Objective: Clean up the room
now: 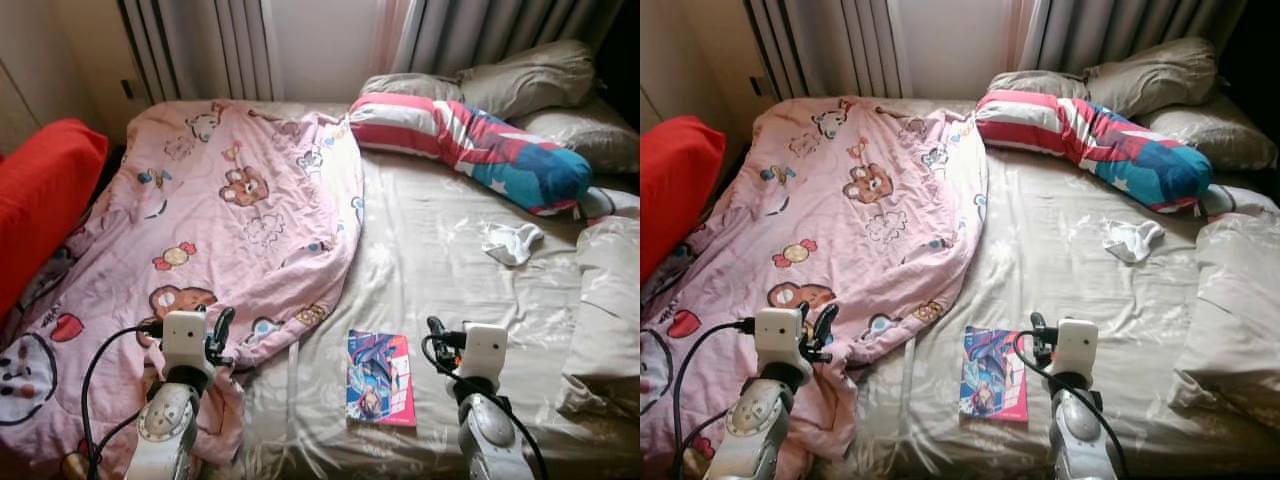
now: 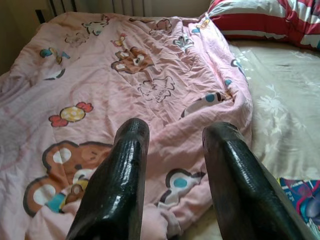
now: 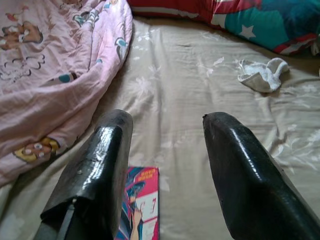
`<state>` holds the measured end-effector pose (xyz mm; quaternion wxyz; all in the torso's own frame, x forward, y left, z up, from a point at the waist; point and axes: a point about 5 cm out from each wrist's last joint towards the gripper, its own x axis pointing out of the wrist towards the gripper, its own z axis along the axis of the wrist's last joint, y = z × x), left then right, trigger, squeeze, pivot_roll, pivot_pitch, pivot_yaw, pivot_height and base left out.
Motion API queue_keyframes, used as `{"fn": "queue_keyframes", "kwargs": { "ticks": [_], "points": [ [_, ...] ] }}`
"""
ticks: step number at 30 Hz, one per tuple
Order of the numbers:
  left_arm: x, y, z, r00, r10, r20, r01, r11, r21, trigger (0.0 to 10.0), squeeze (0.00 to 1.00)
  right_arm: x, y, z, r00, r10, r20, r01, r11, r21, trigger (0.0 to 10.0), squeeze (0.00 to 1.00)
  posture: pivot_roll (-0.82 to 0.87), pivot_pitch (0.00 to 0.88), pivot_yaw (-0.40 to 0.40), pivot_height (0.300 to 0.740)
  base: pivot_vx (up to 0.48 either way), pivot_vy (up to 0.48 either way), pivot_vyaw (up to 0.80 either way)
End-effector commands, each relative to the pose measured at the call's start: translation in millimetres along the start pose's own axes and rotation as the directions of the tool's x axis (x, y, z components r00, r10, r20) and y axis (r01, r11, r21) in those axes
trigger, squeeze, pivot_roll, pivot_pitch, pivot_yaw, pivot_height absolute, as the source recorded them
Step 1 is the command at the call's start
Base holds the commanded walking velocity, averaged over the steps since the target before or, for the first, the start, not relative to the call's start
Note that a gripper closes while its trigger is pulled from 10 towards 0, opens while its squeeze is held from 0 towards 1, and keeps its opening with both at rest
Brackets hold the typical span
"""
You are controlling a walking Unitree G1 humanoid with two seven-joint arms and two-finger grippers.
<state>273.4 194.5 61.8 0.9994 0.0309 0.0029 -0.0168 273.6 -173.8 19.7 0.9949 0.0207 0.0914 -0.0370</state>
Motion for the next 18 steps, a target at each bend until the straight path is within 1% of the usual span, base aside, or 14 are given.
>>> {"fn": "queue_keyframes", "kwargs": {
  "ticks": [1,3,7,18],
  "points": [
    [-4.2,-1.7,-2.1,1.000,-0.012,-0.013,0.012,1.000,0.009,10.0,0.00,-0.9,0.0,-4.9,1.000,-0.003,-0.028,0.003,1.000,0.001,10.0,0.00,0.00,0.104,-0.039,0.640,0.000,0.000,0.00],
    [-4.4,-1.9,-1.9,1.000,-0.015,-0.013,0.015,1.000,0.010,10.0,0.00,-0.3,2.1,-3.0,1.000,0.005,-0.013,-0.005,1.000,0.011,10.0,0.00,0.00,0.104,-0.039,0.630,0.000,0.000,0.00],
    [-5.1,-1.3,-1.7,1.000,-0.016,-0.014,0.016,1.000,0.012,10.0,0.00,-0.1,4.8,-0.7,1.000,0.016,0.007,-0.016,1.000,0.019,10.0,0.00,0.01,0.109,-0.039,0.630,0.000,0.000,0.00],
    [-5.4,-3.7,0.8,1.000,-0.023,-0.011,0.023,1.000,0.020,10.0,0.00,0.6,8.9,-4.4,0.999,0.047,-0.024,-0.046,0.999,0.024,10.0,0.00,0.02,0.132,-0.033,0.630,0.000,0.000,0.00]
  ]
}}
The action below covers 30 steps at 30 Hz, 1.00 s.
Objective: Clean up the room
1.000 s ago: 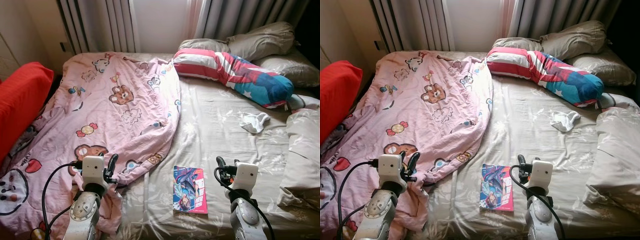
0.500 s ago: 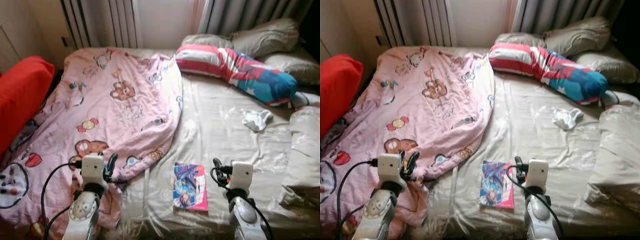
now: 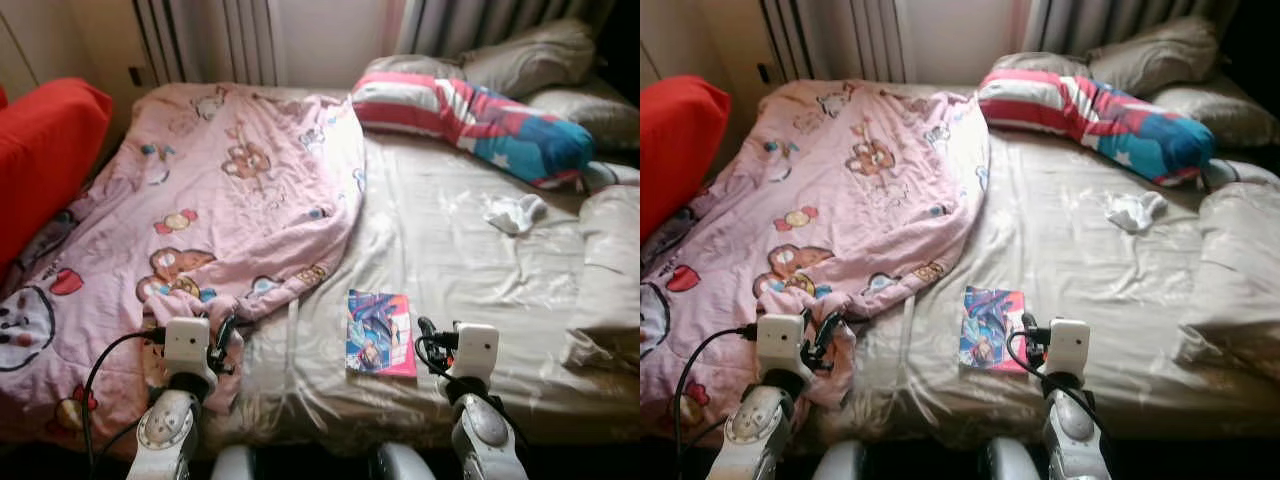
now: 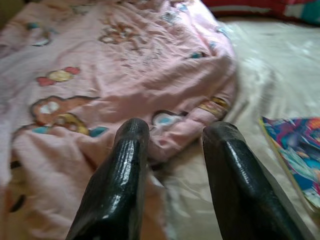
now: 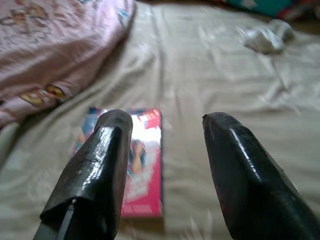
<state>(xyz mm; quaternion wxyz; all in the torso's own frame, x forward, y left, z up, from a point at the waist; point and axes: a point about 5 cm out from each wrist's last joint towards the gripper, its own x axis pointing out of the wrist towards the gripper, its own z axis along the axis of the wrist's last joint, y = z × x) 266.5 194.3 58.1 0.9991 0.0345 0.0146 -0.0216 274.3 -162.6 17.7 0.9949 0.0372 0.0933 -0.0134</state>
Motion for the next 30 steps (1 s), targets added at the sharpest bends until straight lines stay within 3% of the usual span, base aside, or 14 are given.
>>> {"fn": "queue_keyframes", "kwargs": {
  "ticks": [1,16,21,25,30],
  "points": [
    [1.7,-2.1,5.2,1.000,-0.011,0.012,0.011,1.000,0.016,10.0,0.00,0.6,-0.7,-2.2,1.000,0.001,-0.020,-0.001,1.000,-0.002,10.0,0.00,0.02,0.135,-0.033,0.630,0.000,0.000,0.00],
    [4.7,-4.7,9.3,1.000,-0.017,0.016,0.017,1.000,0.017,10.0,0.00,3.2,3.0,-2.4,0.999,0.016,-0.029,-0.017,1.000,-0.005,10.0,0.00,0.01,0.148,-0.031,0.630,0.000,0.000,0.00],
    [3.5,-4.1,8.2,1.000,-0.014,0.010,0.014,1.000,0.015,10.0,0.00,3.9,4.5,1.7,1.000,0.027,-0.001,-0.027,0.999,-0.043,10.0,0.00,0.01,0.156,-0.032,0.630,0.000,0.000,0.00],
    [2.1,-3.6,7.5,1.000,-0.008,0.008,0.008,1.000,0.015,10.0,0.00,4.3,4.8,-2.6,0.999,0.016,-0.042,-0.019,0.997,-0.074,10.0,0.00,0.01,0.156,-0.036,0.630,0.000,0.000,0.00],
    [2.1,-3.5,8.0,1.000,-0.005,0.010,0.005,1.000,0.014,10.0,0.00,4.3,6.2,-2.0,0.999,0.020,-0.025,-0.022,0.997,-0.077,10.0,0.00,0.01,0.157,-0.035,0.605,0.000,0.000,0.00]
  ]
}}
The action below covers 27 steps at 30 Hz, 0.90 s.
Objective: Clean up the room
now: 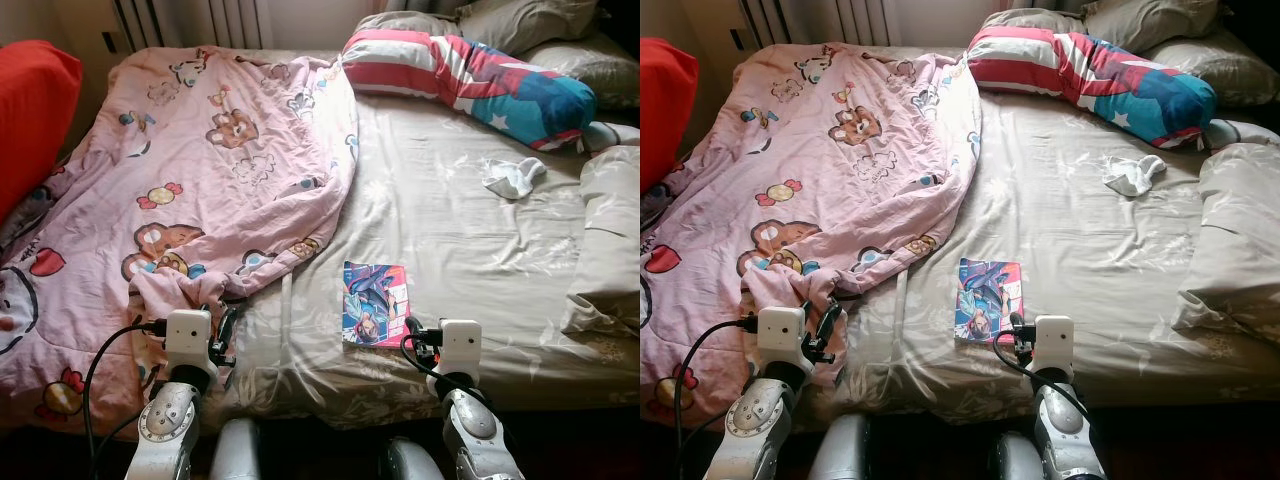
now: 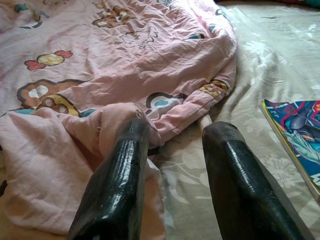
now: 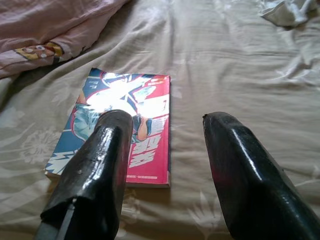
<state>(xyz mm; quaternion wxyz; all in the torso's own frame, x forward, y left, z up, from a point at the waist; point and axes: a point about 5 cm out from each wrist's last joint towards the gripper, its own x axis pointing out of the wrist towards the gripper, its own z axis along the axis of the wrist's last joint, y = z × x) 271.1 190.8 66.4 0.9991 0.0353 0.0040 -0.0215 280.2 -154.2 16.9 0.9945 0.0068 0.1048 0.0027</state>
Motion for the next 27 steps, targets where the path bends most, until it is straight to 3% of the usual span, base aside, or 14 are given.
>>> {"fn": "queue_keyframes", "kwargs": {
  "ticks": [1,13,18,20,27],
  "points": [
    [-2.1,-1.0,-0.4,1.000,-0.008,-0.010,0.008,1.000,0.012,10.0,0.00,-2.1,-2.1,-0.9,1.000,-0.003,0.011,0.003,1.000,-0.010,10.0,0.00,0.01,0.158,-0.034,0.605,0.000,0.000,0.00],
    [-0.8,-1.8,0.1,1.000,-0.011,-0.011,0.011,1.000,0.011,10.0,0.00,-3.0,3.2,-5.0,1.000,0.021,-0.009,-0.021,1.000,-0.009,10.0,0.00,0.01,0.158,-0.033,0.605,0.000,0.000,0.00],
    [-0.3,-2.3,-0.1,1.000,-0.012,-0.014,0.012,1.000,0.012,10.0,0.00,-1.7,6.3,-5.9,0.999,0.045,-0.029,-0.045,0.999,-0.002,10.0,0.00,0.01,0.157,-0.033,0.577,0.000,0.000,0.00],
    [-0.3,-2.5,-0.2,1.000,-0.012,-0.015,0.012,1.000,0.013,10.0,0.00,-3.1,5.3,-2.4,0.999,0.041,0.018,-0.042,0.999,0.010,10.0,0.00,0.01,0.158,-0.033,0.562,0.000,0.000,0.00],
    [-1.0,-2.0,-1.5,1.000,-0.008,-0.018,0.008,1.000,0.007,10.0,0.00,-3.5,7.0,-4.0,0.998,0.063,0.003,-0.063,0.998,0.011,10.0,0.00,0.01,0.160,-0.037,0.562,0.000,0.000,0.00]
  ]
}}
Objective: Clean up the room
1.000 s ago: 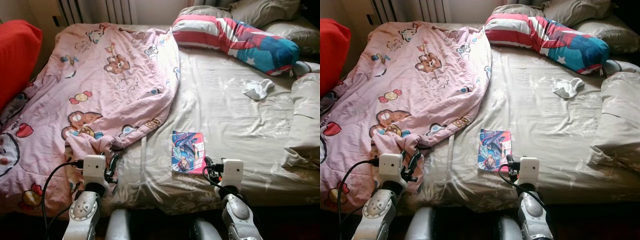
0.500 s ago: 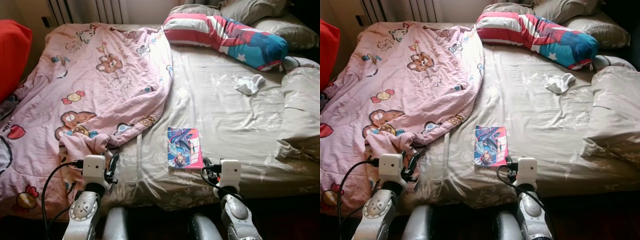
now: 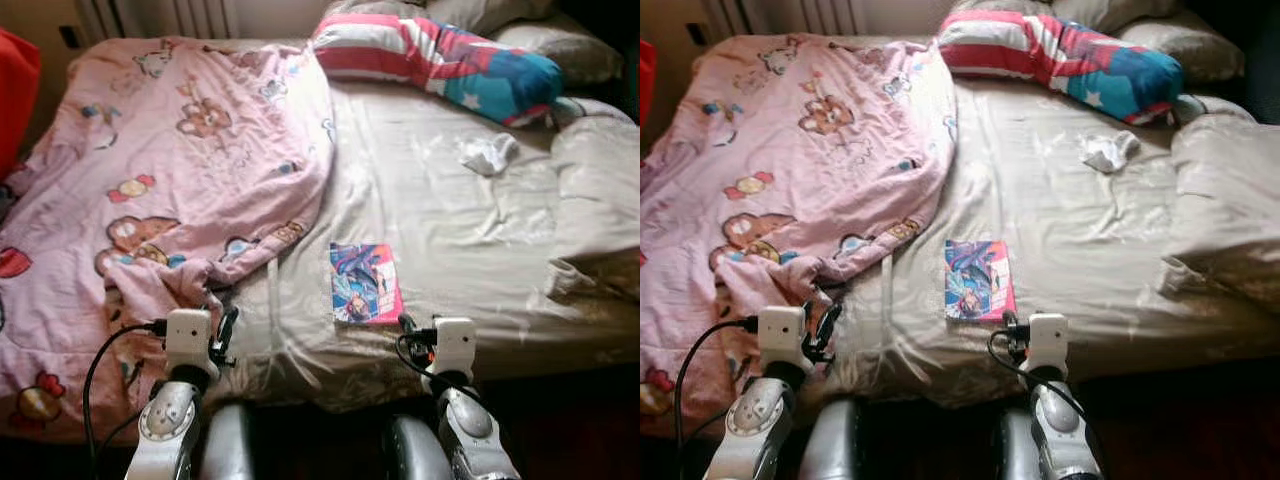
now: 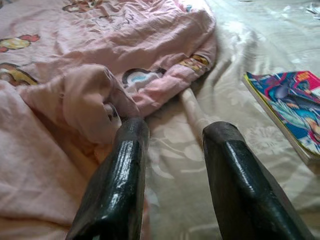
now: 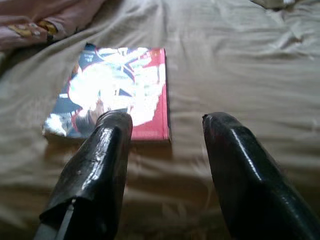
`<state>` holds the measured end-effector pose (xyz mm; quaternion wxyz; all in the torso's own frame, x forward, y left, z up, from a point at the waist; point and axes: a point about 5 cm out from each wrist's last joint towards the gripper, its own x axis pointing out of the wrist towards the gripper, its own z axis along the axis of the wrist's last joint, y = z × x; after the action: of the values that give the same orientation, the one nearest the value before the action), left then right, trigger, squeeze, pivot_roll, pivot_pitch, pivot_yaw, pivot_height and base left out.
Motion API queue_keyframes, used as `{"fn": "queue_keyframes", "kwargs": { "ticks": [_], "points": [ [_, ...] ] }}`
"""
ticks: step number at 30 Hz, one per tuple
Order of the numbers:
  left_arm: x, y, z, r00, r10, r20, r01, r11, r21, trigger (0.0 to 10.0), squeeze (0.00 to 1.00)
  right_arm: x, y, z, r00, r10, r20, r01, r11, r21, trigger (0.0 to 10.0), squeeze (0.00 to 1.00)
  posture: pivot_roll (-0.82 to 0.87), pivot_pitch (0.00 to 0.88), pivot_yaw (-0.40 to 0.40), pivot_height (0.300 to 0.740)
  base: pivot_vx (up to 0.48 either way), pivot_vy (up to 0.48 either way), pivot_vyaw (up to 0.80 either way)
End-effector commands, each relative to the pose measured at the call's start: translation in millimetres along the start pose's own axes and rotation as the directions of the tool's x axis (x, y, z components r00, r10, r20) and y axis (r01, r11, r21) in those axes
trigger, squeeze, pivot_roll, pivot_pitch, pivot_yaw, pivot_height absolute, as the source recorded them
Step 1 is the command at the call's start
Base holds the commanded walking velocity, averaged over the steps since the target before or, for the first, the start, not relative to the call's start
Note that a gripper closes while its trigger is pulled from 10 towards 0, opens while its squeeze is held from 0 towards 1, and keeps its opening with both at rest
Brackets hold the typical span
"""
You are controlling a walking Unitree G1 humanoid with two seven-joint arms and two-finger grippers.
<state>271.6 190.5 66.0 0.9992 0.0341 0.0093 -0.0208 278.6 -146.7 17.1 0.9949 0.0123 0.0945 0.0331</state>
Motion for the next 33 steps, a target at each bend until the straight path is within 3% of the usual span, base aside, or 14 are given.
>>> {"fn": "queue_keyframes", "kwargs": {
  "ticks": [1,15,21,26,33],
  "points": [
    [-1.7,-1.3,-1,1.000,-0.005,-0.009,0.005,1.000,0.009,10.0,0.00,-2.4,-0.1,-4,1.000,0.003,-0.019,-0.003,1.000,0.006,10.0,0.00,0.01,0.160,-0.037,0.562,0.000,0.000,0.00],
    [-2.6,-3.6,-2,1.000,-0.008,-0.015,0.008,1.000,0.005,10.0,0.00,-3.8,-0.2,-7,0.999,0.020,-0.027,-0.020,1.000,-0.017,10.0,0.00,0.01,0.160,-0.038,0.562,0.175,0.000,0.00],
    [-1.2,-5.2,-2,1.000,-0.011,-0.014,0.012,1.000,0.005,10.0,0.00,-2.9,7.0,-3,0.997,0.080,-0.011,-0.080,0.997,-0.023,10.0,0.00,0.01,0.146,-0.038,0.562,0.247,0.000,0.00],
    [1.3,-7.8,-2,1.000,-0.020,-0.012,0.020,1.000,0.006,10.0,0.00,-1.0,9.3,-1,0.994,0.106,-0.003,-0.106,0.994,-0.038,10.0,0.00,0.01,0.135,-0.041,0.562,0.250,0.000,0.63],
    [-0.4,-7.9,-4,1.000,-0.019,-0.018,0.019,1.000,0.010,10.0,0.00,0.9,7.5,0,0.996,0.094,-0.003,-0.094,0.996,-0.013,10.0,0.00,0.01,0.127,-0.043,0.562,0.250,0.000,0.00]
  ]
}}
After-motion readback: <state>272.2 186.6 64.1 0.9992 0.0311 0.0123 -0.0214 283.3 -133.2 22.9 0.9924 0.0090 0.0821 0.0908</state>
